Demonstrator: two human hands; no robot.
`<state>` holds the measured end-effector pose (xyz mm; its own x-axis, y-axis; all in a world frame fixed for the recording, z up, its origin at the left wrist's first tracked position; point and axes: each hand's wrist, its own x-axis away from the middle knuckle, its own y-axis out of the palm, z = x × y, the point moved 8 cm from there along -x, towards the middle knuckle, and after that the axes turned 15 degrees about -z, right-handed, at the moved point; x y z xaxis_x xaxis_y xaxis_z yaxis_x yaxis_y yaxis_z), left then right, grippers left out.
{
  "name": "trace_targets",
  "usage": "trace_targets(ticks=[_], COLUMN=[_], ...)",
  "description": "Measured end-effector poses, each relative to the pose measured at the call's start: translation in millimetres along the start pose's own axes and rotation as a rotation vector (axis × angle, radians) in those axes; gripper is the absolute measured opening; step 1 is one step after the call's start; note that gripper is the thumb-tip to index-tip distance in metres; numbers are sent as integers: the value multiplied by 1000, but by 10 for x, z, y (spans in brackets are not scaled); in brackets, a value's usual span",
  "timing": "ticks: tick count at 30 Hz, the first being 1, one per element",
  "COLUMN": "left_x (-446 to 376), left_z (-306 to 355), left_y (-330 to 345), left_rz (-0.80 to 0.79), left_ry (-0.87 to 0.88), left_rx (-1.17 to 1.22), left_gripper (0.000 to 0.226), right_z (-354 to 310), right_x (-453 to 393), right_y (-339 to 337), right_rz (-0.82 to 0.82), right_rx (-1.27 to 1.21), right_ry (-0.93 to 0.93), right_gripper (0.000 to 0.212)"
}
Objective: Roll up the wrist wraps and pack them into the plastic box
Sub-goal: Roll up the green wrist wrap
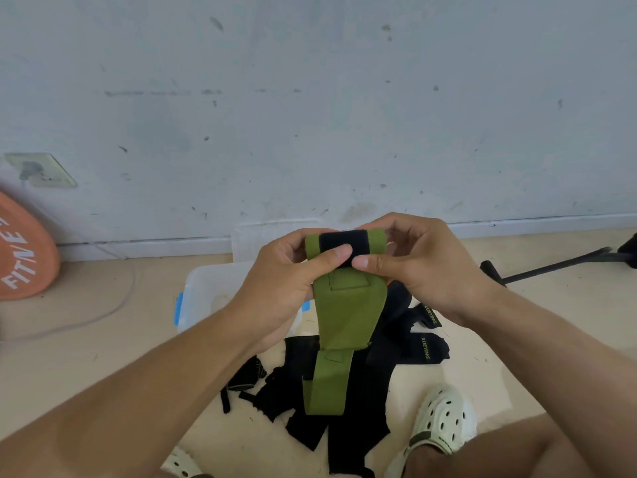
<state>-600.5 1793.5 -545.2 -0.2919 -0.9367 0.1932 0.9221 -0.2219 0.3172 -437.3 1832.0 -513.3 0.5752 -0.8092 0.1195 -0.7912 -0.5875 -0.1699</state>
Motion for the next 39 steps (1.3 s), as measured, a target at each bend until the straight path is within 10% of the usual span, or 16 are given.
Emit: trace_targets(ticks=[17,39], left_x=[7,-30], left_z=[20,-61], left_y=[-74,14], left_rz=[49,-5], left_ry=[-4,-122], left_rx=[54,44], left_gripper=[44,48], right_z=[31,-51], right_x=[-42,6], right_y=[8,10], right_rz=[-119,48], right_rx=[-11,179], right_ry=[104,-76], right_gripper=[57,38])
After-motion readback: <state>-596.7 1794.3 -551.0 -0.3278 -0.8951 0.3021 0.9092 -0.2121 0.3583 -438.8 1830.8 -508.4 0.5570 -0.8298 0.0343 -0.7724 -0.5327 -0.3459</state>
